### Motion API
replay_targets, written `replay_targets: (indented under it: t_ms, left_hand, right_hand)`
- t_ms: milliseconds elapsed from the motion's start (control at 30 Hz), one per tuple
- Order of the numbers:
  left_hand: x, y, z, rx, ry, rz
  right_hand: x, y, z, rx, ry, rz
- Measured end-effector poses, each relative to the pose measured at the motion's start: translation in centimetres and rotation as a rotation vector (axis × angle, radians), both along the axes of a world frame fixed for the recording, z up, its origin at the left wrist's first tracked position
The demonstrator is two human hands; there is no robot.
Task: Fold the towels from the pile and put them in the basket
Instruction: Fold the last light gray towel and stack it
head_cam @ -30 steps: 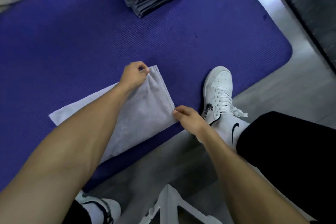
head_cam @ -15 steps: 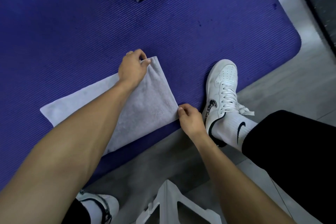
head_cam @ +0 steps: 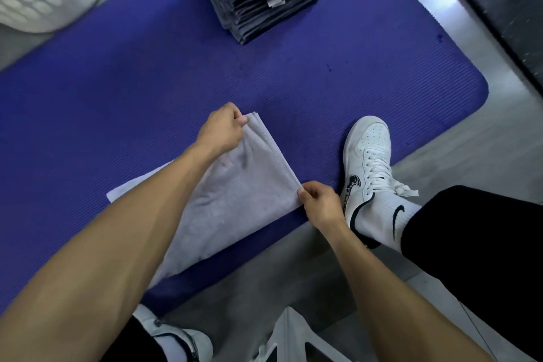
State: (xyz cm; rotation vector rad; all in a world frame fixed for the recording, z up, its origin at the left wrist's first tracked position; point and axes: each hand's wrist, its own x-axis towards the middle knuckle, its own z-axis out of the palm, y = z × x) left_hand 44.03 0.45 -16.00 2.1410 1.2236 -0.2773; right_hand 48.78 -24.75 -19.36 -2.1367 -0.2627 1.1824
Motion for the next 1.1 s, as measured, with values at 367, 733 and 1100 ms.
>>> replay_targets:
  t_ms: [367, 733, 1100]
  left_hand:
    - [-10.9, 1.1, 16.9, -0.276, -0.122, -0.023]
    - [-21.6, -0.7, 29.0, -0.013, -0.609, 0.49]
    - [-23.7, -1.3, 30.9, 0.026, -0.706, 0.593]
  right_hand:
    - [0.2, 1.8, 9.8, 0.164, -0.336, 0.3]
    - [-0.4, 9.9, 29.2, 0.491, -0.818, 0.616]
    - [-1.8, 10.2, 37.0, 0.597, -1.123, 0.852]
